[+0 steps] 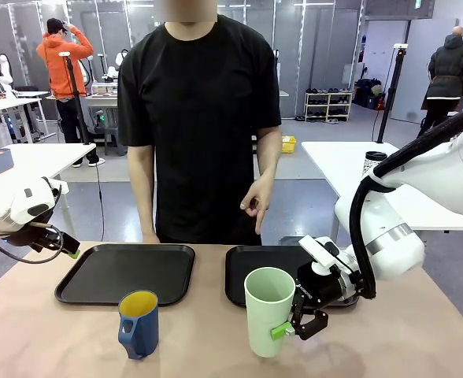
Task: Sort and store the cups by type.
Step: Place the picked Reusable plastic cup into the Flat Tray indicated by the person.
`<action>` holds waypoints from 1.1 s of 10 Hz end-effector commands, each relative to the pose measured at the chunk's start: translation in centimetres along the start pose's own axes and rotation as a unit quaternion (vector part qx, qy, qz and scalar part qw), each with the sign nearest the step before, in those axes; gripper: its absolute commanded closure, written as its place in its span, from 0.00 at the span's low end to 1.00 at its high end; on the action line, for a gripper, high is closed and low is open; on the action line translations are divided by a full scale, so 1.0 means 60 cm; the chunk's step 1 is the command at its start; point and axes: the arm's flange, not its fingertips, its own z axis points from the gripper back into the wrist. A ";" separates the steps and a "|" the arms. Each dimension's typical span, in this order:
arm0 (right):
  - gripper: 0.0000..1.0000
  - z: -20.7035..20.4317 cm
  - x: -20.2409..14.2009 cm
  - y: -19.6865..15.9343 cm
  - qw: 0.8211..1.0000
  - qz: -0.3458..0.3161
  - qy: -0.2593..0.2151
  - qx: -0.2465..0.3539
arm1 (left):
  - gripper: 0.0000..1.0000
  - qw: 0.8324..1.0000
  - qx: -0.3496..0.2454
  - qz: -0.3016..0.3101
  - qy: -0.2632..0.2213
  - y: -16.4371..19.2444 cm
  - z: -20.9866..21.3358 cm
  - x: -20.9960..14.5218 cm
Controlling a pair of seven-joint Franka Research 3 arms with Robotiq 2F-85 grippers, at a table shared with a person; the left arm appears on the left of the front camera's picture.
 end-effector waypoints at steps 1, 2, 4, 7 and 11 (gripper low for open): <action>0.38 0.001 0.004 -0.004 1.000 0.004 -0.002 0.001 | 0.00 1.000 0.000 0.001 0.000 0.002 0.000 0.001; 0.38 0.001 0.004 -0.004 1.000 0.004 -0.002 0.001 | 0.00 1.000 0.000 0.001 0.000 0.002 0.000 0.001; 0.14 0.000 0.000 0.000 1.000 0.000 0.000 0.000 | 0.00 1.000 0.000 0.001 0.000 0.002 0.000 0.001; 0.14 0.043 0.009 -0.022 1.000 -0.006 0.000 -0.017 | 0.00 1.000 0.000 0.001 0.000 0.002 0.000 0.001; 0.14 0.163 0.041 -0.085 0.997 -0.008 -0.007 -0.078 | 0.00 1.000 0.000 0.001 0.000 0.002 0.000 0.001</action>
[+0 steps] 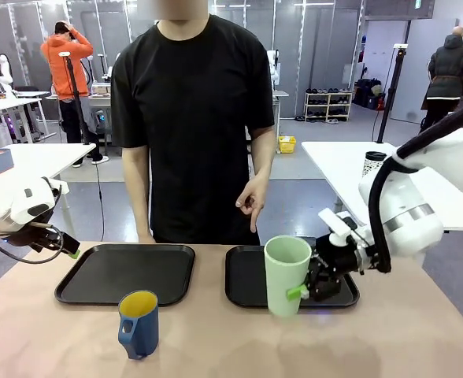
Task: Sort and store the cups by type.
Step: Place the picked Reusable plastic cup into the Flat Tray indicated by the person.
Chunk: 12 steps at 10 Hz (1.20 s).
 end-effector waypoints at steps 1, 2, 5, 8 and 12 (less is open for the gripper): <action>0.14 0.040 0.012 -0.047 0.999 -0.014 -0.014 -0.038 | 0.00 1.000 0.000 0.001 0.000 0.002 0.000 0.001; 0.14 0.067 0.020 -0.069 0.998 -0.011 -0.017 -0.053 | 0.00 1.000 0.000 0.001 0.000 0.002 0.000 0.001; 0.14 0.127 0.029 -0.120 0.994 -0.031 -0.042 -0.095 | 0.00 1.000 0.000 0.001 0.000 0.002 0.000 0.001; 0.14 0.158 0.024 -0.142 0.990 -0.046 -0.063 -0.114 | 0.00 1.000 0.000 0.001 0.000 0.002 0.000 0.001; 0.14 0.153 0.019 -0.130 0.992 -0.030 -0.043 -0.111 | 0.00 1.000 0.000 0.001 0.000 0.002 0.000 0.001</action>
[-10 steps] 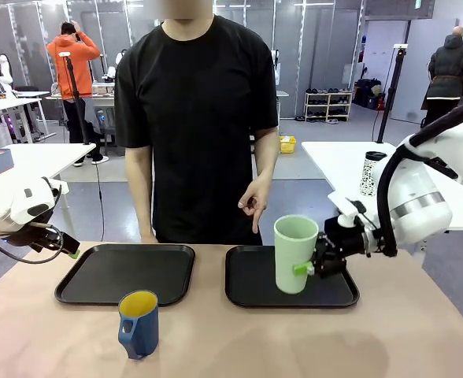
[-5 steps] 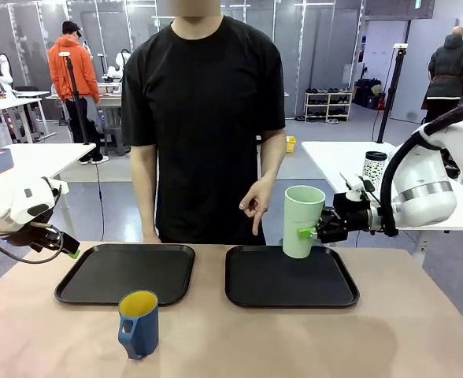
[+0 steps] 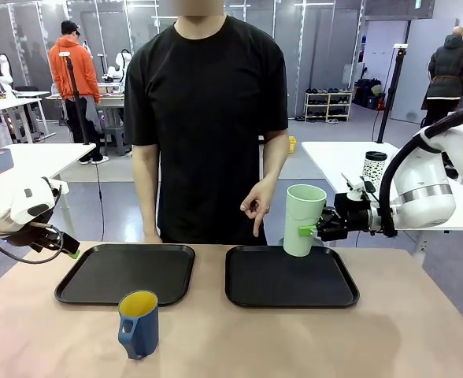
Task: Sort and store the cups by type.
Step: Place the picked Reusable plastic cup into the Flat Tray indicated by the person.
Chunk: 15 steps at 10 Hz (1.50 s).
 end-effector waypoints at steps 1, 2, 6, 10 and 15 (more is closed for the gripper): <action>0.14 -0.002 0.007 0.003 1.000 0.005 0.005 0.003 | 0.00 1.000 0.000 0.001 -0.001 0.002 0.001 0.001; 0.14 0.000 0.000 0.000 1.000 0.000 0.000 0.000 | 0.00 1.000 0.000 0.001 -0.001 0.002 0.001 0.001; 0.14 -0.015 -0.054 -0.028 1.000 -0.012 0.007 -0.009 | 0.00 1.000 0.000 0.001 -0.001 0.002 0.001 0.001; 0.14 -0.029 -0.112 -0.061 1.000 -0.018 0.016 -0.014 | 0.00 1.000 0.000 0.001 -0.001 0.002 0.001 0.001; 0.14 -0.030 -0.164 -0.085 0.999 -0.034 0.018 -0.023 | 0.00 1.000 0.000 0.001 -0.001 0.002 0.001 0.001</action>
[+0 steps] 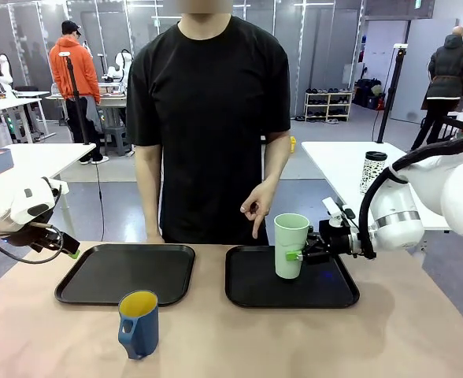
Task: Sort and store the cups by type.
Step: Place the picked Reusable plastic cup into the Flat Tray indicated by the person.
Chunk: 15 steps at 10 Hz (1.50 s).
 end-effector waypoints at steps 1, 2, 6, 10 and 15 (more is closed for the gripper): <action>0.14 -0.008 -0.004 -0.020 1.000 -0.001 -0.003 -0.012 | 0.00 1.000 0.000 0.001 -0.001 0.002 0.001 0.001; 0.14 -0.009 -0.011 -0.021 1.000 -0.004 -0.005 -0.012 | 0.00 1.000 0.000 0.001 -0.001 0.002 0.001 0.001; 0.14 -0.006 -0.024 -0.025 1.000 -0.010 -0.008 -0.016 | 0.00 1.000 0.000 0.001 -0.001 0.002 0.001 0.001; 0.00 -0.001 -0.026 -0.020 1.000 -0.013 -0.007 -0.013 | 0.00 1.000 0.000 0.001 -0.001 0.002 0.001 0.001; 0.00 0.022 -0.030 -0.006 1.000 -0.020 -0.002 -0.022 | 0.00 1.000 0.000 0.001 -0.001 0.002 0.001 0.001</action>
